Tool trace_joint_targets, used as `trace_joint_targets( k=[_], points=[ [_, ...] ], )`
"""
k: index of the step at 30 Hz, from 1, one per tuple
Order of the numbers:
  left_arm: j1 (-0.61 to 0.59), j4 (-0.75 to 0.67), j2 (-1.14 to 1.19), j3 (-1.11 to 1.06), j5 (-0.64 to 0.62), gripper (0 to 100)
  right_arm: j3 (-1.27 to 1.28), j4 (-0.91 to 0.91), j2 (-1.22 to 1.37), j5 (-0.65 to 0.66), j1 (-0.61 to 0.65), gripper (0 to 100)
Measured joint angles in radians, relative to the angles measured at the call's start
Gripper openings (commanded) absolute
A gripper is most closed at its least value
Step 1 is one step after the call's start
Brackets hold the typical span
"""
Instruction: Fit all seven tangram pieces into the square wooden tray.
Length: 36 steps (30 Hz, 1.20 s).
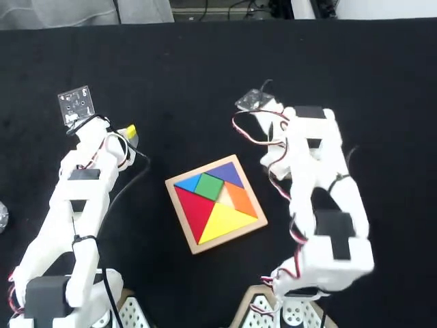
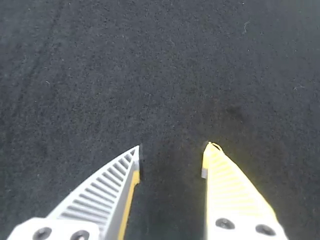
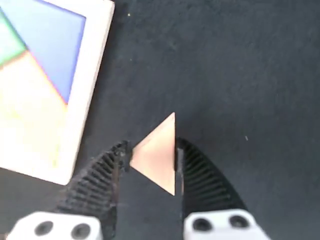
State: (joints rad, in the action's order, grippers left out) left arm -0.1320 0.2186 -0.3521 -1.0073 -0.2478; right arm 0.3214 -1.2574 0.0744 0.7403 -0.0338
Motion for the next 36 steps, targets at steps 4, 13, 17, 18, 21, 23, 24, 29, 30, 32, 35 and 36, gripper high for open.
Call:
trace_joint_targets(
  k=[4, 13, 17, 18, 21, 23, 24, 29, 30, 32, 35, 36],
  points=[
    [0.000, 0.000, 0.000, 0.000, 0.000, 21, 0.000, -0.081, -0.120, -0.157, 0.069, 4.4],
    [0.000, 0.000, 0.000, 0.000, 0.000, 21, 0.158, -0.025, -0.172, -0.658, 0.399, 4.3],
    [0.000, 0.000, 0.000, 0.000, 0.000, 21, 0.207, 0.041, -0.164, -0.813, 0.433, 4.3],
    [0.000, 0.000, 0.000, 0.000, 0.000, 21, 0.212, 0.058, -0.163, -0.825, 0.433, 4.3],
    [0.000, 0.000, 0.000, 0.000, 0.000, 21, 0.230, 0.091, -0.138, -0.841, 0.433, 4.3],
    [0.000, 0.000, 0.000, 0.000, 0.000, 21, 0.238, 0.104, -0.123, -0.845, 0.445, 4.2],
    [0.000, 0.000, 0.000, 0.000, 0.000, 21, 0.238, 0.109, -0.115, -0.847, 0.454, 4.2],
    [0.000, 0.000, 0.000, 0.000, 0.000, 21, 0.238, 0.115, -0.078, -0.908, 0.460, 4.2],
    [0.000, 0.000, 0.000, 0.000, 0.000, 21, 0.238, 0.114, -0.071, -0.919, 0.462, 4.2],
    [0.000, 0.000, 0.000, 0.000, 0.000, 21, 0.238, 0.114, -0.058, -0.927, 0.466, 4.2],
    [0.000, 0.000, 0.000, 0.000, 0.000, 21, 0.238, 0.124, -0.055, -0.930, 0.465, 4.6],
    [0.000, 0.000, 0.000, 0.000, 0.000, 21, 0.238, 0.127, -0.055, -0.930, 0.465, 4.7]
  ],
)
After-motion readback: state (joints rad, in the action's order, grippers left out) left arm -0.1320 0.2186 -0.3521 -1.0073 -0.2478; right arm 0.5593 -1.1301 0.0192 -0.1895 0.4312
